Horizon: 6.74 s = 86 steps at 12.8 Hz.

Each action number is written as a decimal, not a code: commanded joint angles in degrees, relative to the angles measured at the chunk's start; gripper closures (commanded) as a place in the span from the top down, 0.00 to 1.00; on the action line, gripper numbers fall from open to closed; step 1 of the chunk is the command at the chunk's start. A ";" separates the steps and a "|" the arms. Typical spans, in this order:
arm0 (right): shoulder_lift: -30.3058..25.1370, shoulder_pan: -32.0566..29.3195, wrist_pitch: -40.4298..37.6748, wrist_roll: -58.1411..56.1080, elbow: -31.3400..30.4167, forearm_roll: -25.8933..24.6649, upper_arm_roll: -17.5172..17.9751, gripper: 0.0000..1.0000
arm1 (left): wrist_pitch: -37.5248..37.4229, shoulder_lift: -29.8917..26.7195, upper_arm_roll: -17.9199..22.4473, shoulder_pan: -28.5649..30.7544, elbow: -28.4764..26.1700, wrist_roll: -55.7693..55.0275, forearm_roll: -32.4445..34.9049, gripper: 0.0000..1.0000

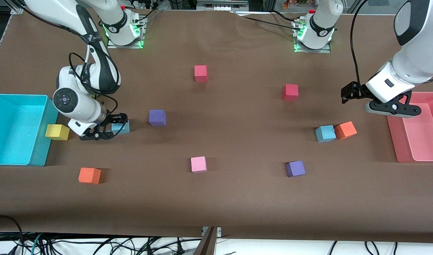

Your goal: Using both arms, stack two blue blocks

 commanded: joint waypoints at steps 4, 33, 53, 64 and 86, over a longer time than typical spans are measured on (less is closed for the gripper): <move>3.15 -0.71 3.59 -8.92 -0.77 4.22 0.33 1.00 | -1.24 -0.33 0.07 -0.22 0.65 -0.65 0.94 1.00; 28.28 19.85 -19.54 32.64 46.34 6.26 14.92 0.00 | -1.24 -0.24 0.33 0.05 0.56 -0.65 0.94 1.00; 32.51 24.52 -9.15 33.52 47.57 7.93 14.57 1.00 | -1.24 -0.16 0.33 0.31 0.47 -0.65 0.94 1.00; 22.94 14.60 -24.36 5.34 50.13 11.09 14.22 1.00 | 8.24 4.23 0.59 0.66 -4.71 -0.12 1.64 1.00; 14.22 16.96 20.73 -99.70 7.23 86.65 15.71 1.00 | 38.75 21.55 3.76 0.92 -19.21 -6.89 1.64 1.00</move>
